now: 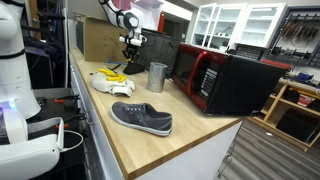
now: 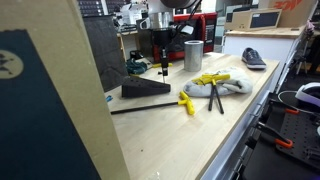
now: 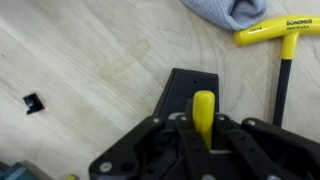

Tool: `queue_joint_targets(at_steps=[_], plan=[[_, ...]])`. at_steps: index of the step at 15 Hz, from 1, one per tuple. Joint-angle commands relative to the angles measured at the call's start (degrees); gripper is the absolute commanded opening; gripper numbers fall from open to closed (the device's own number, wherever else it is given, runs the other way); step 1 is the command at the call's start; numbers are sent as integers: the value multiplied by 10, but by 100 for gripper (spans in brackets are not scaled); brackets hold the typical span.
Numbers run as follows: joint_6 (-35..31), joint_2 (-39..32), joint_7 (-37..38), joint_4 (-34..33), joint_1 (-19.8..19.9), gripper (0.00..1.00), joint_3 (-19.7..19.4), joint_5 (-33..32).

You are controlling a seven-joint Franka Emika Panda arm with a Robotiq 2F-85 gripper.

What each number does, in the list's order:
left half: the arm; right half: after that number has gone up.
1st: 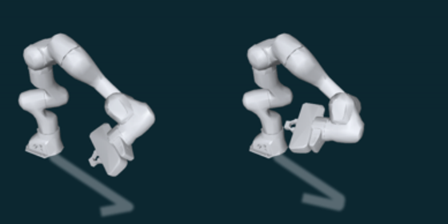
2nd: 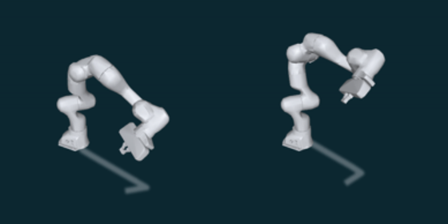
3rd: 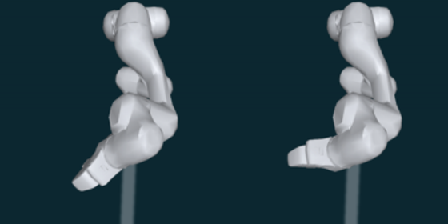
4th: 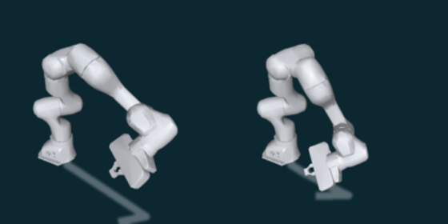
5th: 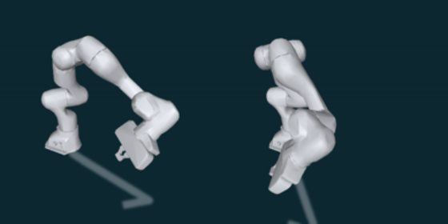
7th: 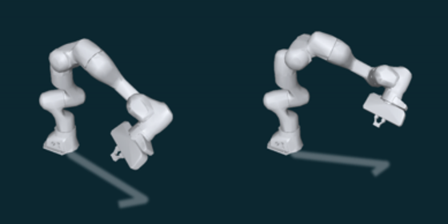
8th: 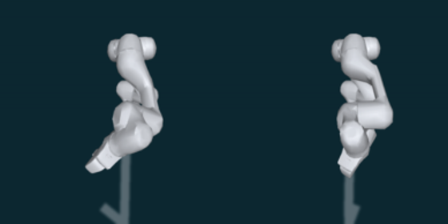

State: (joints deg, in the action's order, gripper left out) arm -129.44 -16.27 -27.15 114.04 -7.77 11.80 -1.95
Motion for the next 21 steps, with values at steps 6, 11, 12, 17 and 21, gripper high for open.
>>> queue_joint_targets(at_steps=[6, 11, 12, 17, 21], plan=[[3, 38, 271, 32, -17, 2, -19, 6], [12, 30, 403, 20, -21, 2, -26, 38], [10, 32, 428, 21, -21, 2, -27, 46], [-3, 51, 557, 26, -28, 2, -41, 70], [-1, 68, 612, 22, -28, 2, -42, 89]])
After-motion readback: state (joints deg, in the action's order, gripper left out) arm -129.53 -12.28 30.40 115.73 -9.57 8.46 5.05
